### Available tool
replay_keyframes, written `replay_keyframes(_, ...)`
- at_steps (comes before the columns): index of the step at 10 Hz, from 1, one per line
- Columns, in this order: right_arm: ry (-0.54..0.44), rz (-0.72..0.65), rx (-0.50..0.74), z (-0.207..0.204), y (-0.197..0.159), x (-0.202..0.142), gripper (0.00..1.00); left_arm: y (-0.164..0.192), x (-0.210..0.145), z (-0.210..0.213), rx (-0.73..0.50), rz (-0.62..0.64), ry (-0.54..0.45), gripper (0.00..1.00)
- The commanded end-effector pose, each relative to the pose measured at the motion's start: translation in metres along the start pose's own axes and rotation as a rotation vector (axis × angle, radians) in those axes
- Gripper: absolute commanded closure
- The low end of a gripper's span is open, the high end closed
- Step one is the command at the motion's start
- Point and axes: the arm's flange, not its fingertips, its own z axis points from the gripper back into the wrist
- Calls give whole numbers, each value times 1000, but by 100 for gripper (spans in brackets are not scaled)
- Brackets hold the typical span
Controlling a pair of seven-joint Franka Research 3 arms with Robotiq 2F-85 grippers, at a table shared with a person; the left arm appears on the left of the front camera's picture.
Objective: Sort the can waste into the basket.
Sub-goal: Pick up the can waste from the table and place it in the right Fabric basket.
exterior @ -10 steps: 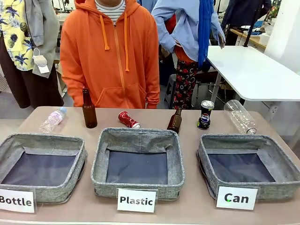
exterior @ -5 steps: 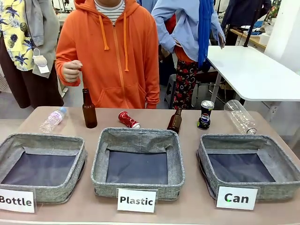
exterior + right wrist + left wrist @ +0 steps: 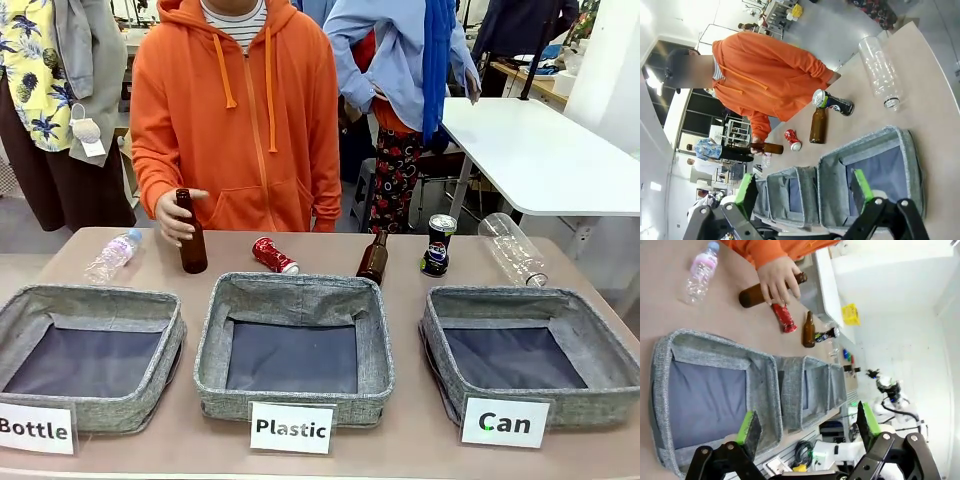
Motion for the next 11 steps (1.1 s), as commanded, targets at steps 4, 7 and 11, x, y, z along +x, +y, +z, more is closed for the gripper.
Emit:
replay_keyframes(4,-9,28,18,-2,-1,3,0,-57,77,-111,351,-62,235,0)
replay_keyframes(7,-9,28,18,-2,-1,3,0,-67,107,-126,306,-101,306,0)
replay_keyframes(11,-9,28,18,-2,-1,3,0,-42,52,152,6,-148,-17,0)
